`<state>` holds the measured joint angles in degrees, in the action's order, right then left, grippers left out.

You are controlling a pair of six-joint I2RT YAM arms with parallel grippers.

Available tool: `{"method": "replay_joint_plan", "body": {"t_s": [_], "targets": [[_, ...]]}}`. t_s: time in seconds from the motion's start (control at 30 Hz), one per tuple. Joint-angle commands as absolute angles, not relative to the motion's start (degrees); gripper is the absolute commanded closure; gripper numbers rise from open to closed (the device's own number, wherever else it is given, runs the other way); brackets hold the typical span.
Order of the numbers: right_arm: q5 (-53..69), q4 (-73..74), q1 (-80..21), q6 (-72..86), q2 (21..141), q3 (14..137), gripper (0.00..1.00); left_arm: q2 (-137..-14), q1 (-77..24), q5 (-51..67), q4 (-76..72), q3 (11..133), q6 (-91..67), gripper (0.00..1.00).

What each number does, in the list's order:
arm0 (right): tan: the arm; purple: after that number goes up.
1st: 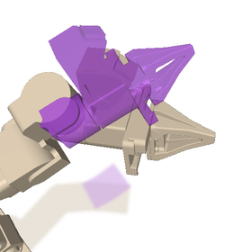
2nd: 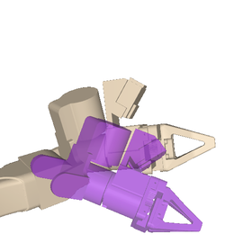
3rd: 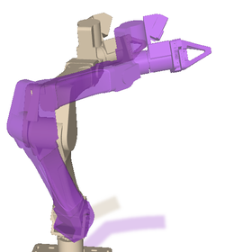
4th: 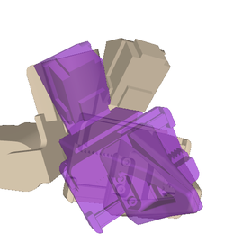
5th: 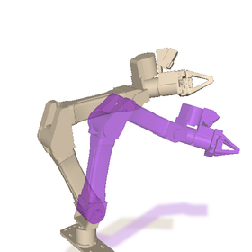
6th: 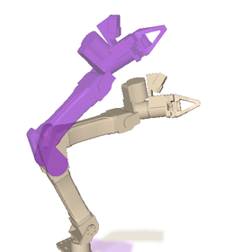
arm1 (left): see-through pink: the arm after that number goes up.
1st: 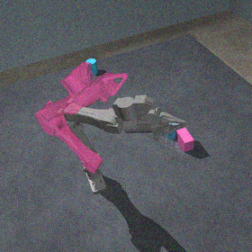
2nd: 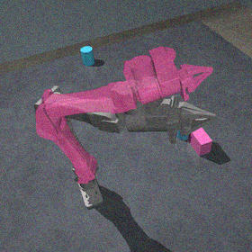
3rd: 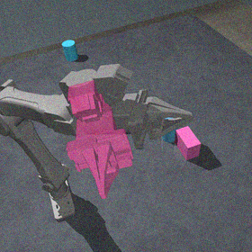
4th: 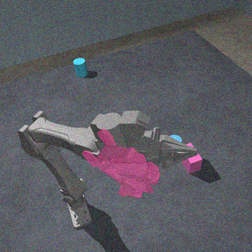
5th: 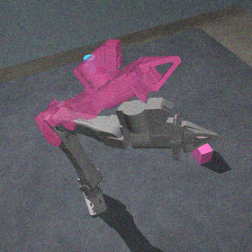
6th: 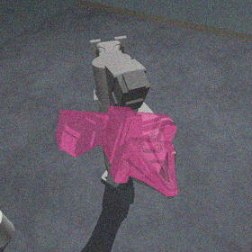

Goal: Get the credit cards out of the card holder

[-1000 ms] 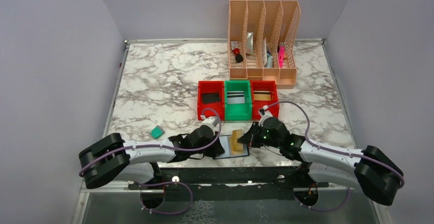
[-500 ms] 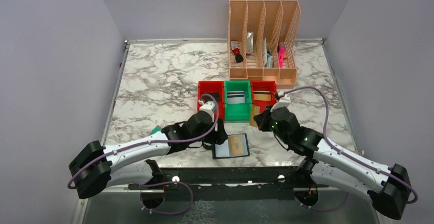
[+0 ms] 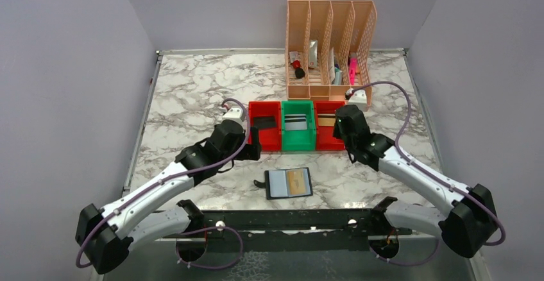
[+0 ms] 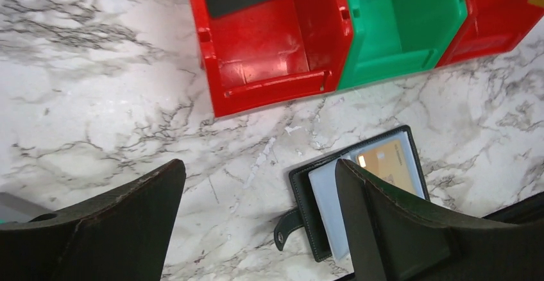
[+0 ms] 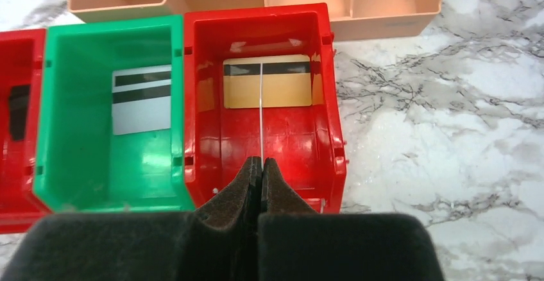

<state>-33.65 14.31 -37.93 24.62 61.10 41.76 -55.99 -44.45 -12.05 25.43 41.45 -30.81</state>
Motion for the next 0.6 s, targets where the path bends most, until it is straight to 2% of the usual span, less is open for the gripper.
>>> {"method": "replay_joint_plan", "body": {"t_s": [0.0,0.1,0.4,0.57], "targets": [[-24.1,9.8,-34.2,18.6,66.9,45.5,0.99,-47.7,-44.2,-19.5,27.3,40.5,-29.4,0.08],[-21.1,7.8,-33.5,17.6,70.4,46.9,0.99,-44.7,-44.2,-17.9,28.1,40.7,-26.7,0.01],[-9.3,7.5,-33.2,19.9,80.4,53.0,0.99,-41.1,-44.2,-21.7,31.1,39.8,-25.9,0.01],[-4.6,7.2,-33.2,21.5,81.8,53.9,0.99,-41.0,-44.2,-21.6,31.2,39.9,-25.8,0.01]]}}
